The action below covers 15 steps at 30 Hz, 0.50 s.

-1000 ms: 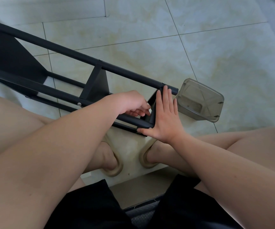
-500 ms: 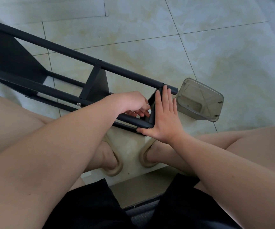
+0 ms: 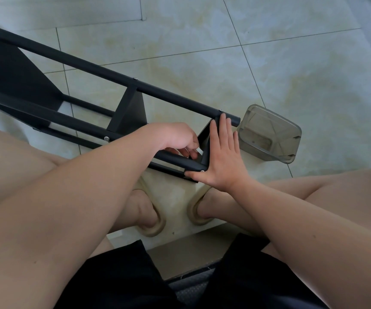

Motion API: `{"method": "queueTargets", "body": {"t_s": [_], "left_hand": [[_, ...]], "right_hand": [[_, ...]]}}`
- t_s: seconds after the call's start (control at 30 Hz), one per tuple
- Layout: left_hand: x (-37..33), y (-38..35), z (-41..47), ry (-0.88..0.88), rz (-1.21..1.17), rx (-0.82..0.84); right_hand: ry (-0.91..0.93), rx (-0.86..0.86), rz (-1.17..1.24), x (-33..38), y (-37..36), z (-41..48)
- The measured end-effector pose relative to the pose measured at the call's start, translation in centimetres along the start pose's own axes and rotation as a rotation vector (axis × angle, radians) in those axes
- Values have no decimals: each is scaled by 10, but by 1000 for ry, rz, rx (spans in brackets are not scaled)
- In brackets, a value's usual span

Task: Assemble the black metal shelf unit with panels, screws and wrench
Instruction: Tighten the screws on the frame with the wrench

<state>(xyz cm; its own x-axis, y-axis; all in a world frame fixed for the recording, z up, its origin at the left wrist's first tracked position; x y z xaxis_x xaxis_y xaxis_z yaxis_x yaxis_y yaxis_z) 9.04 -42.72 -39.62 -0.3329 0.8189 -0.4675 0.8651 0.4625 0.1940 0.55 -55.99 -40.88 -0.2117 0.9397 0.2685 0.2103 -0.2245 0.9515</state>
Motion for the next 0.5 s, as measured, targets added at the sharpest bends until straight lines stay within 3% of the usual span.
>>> {"method": "queueTargets", "body": {"t_s": [0.5], "left_hand": [[-1,-1,-1,-92,424,-21]], "right_hand": [[-1,-2,-1,0,1,-1]]}}
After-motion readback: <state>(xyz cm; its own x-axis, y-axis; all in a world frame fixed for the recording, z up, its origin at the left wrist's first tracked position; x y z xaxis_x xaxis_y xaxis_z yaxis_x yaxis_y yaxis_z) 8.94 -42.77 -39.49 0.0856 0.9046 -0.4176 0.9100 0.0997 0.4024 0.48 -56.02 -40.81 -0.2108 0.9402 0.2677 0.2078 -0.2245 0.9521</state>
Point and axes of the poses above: each hand's wrist, its own z-axis towards the middle knuckle, its own y-axis out of the back of the hand, x = y × z, the point moved 3 cm from there along z, towards the middle knuckle, and after that the axes turned 9 degrees about y, right-handed, at the moved point
